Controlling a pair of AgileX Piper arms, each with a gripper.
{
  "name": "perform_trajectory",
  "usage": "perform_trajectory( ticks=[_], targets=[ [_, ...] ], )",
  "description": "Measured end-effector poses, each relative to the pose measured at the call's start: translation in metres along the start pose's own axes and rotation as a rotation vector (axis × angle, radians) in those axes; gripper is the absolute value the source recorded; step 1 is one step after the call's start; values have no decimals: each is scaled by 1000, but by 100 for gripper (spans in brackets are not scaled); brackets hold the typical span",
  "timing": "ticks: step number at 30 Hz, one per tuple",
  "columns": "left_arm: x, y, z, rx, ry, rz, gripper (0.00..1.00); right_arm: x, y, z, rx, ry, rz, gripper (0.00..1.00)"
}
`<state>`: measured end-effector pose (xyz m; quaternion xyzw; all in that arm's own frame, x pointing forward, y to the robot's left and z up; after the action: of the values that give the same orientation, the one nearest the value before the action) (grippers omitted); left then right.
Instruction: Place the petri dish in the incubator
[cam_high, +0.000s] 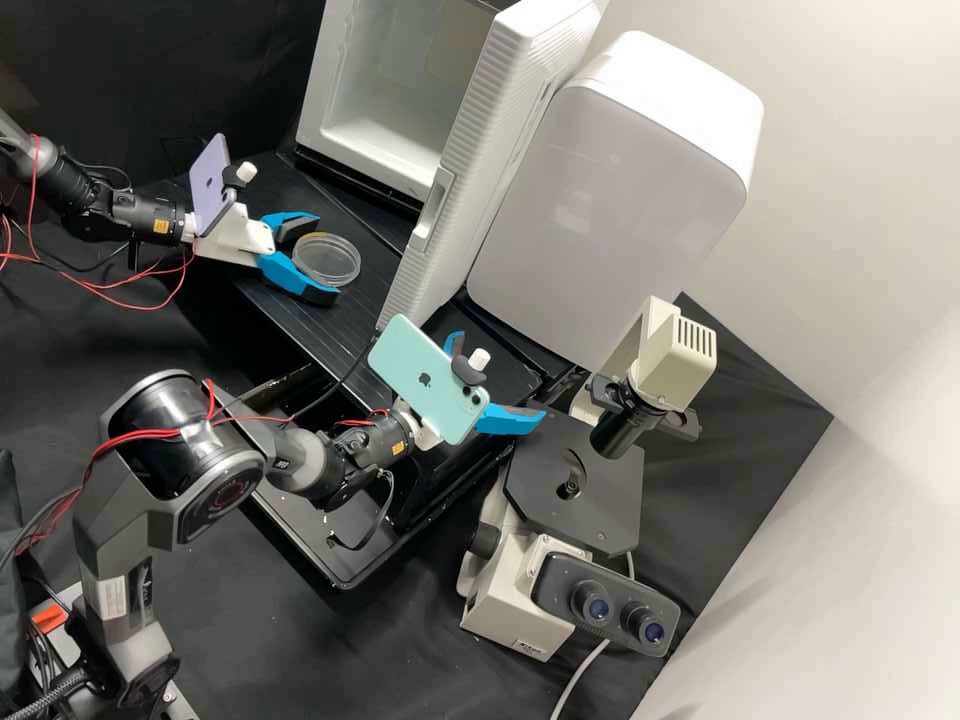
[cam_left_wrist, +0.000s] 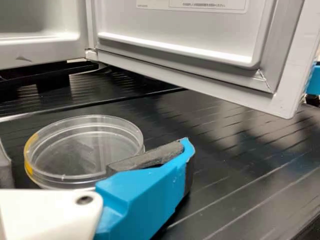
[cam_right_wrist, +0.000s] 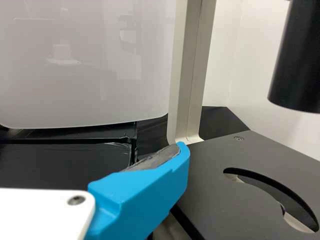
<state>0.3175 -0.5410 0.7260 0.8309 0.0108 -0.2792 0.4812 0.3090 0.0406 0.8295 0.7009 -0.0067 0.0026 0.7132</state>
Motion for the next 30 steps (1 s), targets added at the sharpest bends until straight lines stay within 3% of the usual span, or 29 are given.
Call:
perform_trajectory(
  ticks=[2,3,30],
  targets=[
    [0,0,0,1,2,-2,100,0,0,0,0,0,0,100],
    [1,0,0,0,2,-3,0,0,0,0,0,0,0,100],
    [0,0,-1,12,8,5,0,0,0,0,0,0,0,100]
  ],
)
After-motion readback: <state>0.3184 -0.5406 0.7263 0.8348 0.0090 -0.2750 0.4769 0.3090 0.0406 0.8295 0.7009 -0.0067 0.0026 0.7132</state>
